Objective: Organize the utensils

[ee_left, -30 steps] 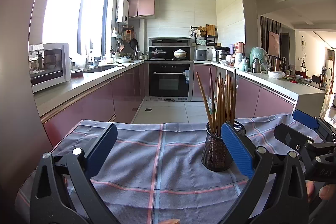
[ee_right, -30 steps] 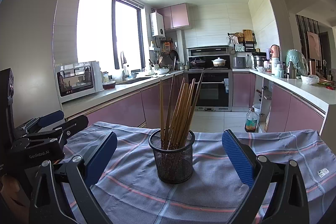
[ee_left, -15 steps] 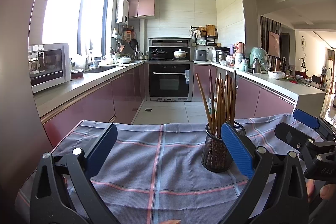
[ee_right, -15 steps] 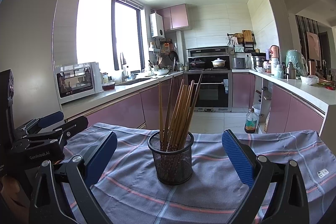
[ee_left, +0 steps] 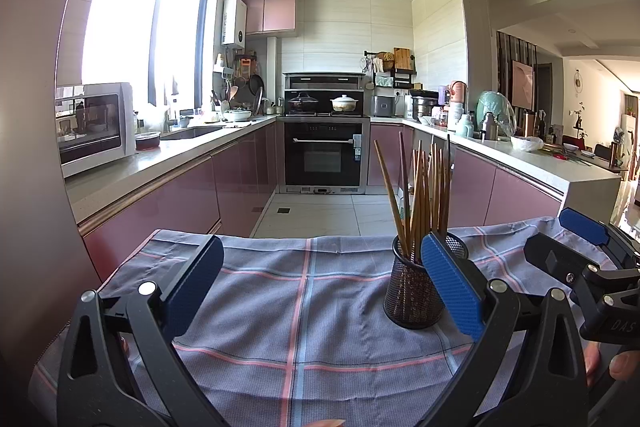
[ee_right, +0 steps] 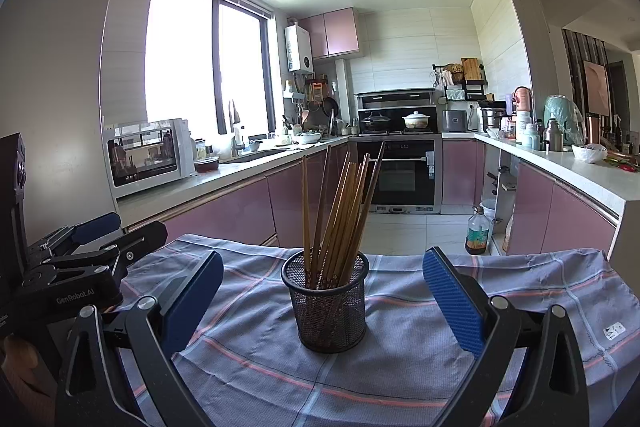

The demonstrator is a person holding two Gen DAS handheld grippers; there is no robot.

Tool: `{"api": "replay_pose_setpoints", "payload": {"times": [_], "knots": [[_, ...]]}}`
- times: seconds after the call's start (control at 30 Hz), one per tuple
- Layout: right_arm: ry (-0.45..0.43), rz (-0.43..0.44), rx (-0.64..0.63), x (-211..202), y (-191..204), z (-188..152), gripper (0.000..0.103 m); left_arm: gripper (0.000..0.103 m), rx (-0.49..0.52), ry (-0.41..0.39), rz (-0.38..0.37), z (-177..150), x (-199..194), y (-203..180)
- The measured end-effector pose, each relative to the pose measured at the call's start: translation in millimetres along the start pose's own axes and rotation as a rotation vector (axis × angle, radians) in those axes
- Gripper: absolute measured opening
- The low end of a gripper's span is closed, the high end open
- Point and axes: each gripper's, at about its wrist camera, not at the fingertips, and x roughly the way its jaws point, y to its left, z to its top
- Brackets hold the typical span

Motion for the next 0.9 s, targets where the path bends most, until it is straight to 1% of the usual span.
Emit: {"api": "replay_pose_setpoints", "payload": {"times": [0.9], "knots": [[0.001, -0.001, 0.004, -1.9, -0.9, 0.4, 0.097, 0.097, -0.001, 0.002, -0.002, 0.3, 0.3, 0.0]]}}
